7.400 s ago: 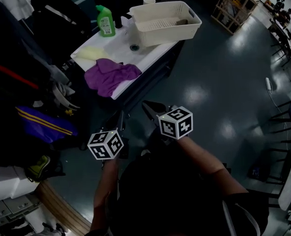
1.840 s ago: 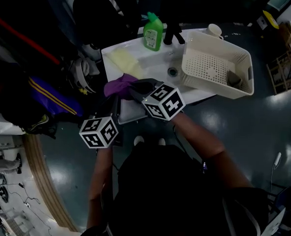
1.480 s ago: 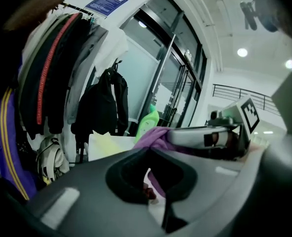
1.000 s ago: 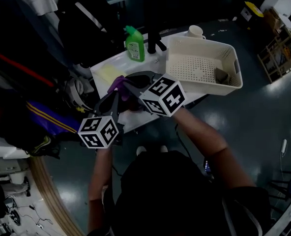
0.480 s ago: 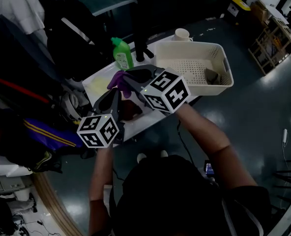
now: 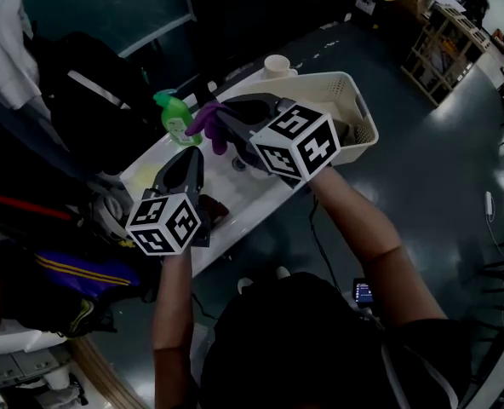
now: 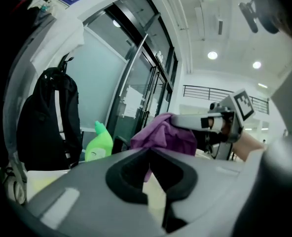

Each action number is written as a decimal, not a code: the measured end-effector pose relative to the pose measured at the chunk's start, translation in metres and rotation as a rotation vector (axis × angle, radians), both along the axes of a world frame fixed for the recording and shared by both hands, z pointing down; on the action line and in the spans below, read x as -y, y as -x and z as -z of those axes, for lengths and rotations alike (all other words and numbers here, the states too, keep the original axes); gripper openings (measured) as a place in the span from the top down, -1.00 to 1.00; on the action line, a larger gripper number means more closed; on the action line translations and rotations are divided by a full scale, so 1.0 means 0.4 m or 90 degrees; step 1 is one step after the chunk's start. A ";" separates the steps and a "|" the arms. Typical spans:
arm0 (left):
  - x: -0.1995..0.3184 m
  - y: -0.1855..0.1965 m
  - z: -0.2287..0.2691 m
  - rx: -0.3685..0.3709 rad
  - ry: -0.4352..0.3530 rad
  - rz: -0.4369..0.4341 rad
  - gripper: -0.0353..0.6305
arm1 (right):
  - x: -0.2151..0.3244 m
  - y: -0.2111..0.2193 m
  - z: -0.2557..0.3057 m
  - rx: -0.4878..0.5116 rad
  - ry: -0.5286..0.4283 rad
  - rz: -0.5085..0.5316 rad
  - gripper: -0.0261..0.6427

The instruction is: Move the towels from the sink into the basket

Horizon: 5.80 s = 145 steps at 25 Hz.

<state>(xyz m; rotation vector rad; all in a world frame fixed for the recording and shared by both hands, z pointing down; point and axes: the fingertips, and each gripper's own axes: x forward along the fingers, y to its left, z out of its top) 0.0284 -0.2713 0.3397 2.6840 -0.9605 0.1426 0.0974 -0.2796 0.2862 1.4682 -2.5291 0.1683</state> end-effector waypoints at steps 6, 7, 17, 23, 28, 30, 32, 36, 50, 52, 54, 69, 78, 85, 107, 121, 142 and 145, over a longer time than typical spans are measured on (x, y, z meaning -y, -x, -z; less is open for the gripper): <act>0.003 -0.113 0.022 0.002 -0.011 -0.056 0.88 | 0.002 -0.154 0.037 -0.013 -0.020 -0.078 0.84; 0.004 -0.131 0.024 0.003 -0.012 -0.064 0.88 | 0.002 -0.177 0.037 -0.015 -0.021 -0.089 0.84; -0.020 -0.313 -0.017 0.025 0.002 -0.150 0.88 | -0.002 -0.376 -0.065 -0.036 0.023 -0.188 0.84; -0.015 -0.392 -0.017 0.033 0.006 -0.177 0.88 | -0.019 -0.489 -0.144 -0.027 0.065 -0.248 0.84; -0.007 -0.418 -0.031 0.038 0.014 -0.178 0.88 | -0.029 -0.553 -0.183 -0.041 0.088 -0.278 0.83; -0.008 -0.429 -0.039 0.039 0.020 -0.182 0.88 | -0.034 -0.567 -0.191 -0.044 0.091 -0.288 0.83; -0.009 -0.439 -0.044 0.040 0.024 -0.186 0.88 | -0.034 -0.577 -0.197 -0.047 0.093 -0.299 0.82; -0.008 -0.450 -0.051 0.042 0.033 -0.189 0.88 | -0.035 -0.605 -0.206 -0.055 0.095 -0.337 0.68; 0.013 -0.435 -0.053 0.032 0.044 -0.178 0.88 | -0.044 -0.608 -0.173 -0.035 0.067 -0.356 0.93; 0.018 -0.418 -0.051 0.030 0.043 -0.169 0.88 | -0.041 -0.594 -0.162 -0.029 0.063 -0.349 0.93; 0.022 -0.398 -0.045 0.029 0.041 -0.158 0.88 | -0.037 -0.579 -0.152 -0.029 0.059 -0.342 0.93; 0.066 -0.173 -0.016 0.014 0.031 -0.046 0.88 | 0.021 -0.362 -0.106 -0.026 0.040 -0.235 0.93; 0.078 -0.010 -0.045 0.016 0.039 0.024 0.88 | 0.065 -0.191 -0.119 -0.024 0.041 -0.155 0.93; 0.059 0.087 -0.057 0.015 0.045 0.074 0.88 | 0.063 -0.072 -0.111 -0.027 0.039 -0.089 0.93; -0.003 0.377 -0.215 0.041 0.109 0.215 0.88 | -0.005 0.319 -0.338 -0.028 0.162 0.130 0.93; -0.066 0.429 -0.382 0.080 0.166 0.229 0.88 | -0.086 0.421 -0.630 -0.101 0.318 0.284 0.56; -0.065 0.437 -0.476 0.096 0.213 0.202 0.82 | -0.073 0.439 -0.848 -0.248 0.410 0.374 -0.02; -0.064 0.435 -0.481 0.098 0.217 0.202 0.82 | -0.076 0.441 -0.861 -0.251 0.423 0.381 0.08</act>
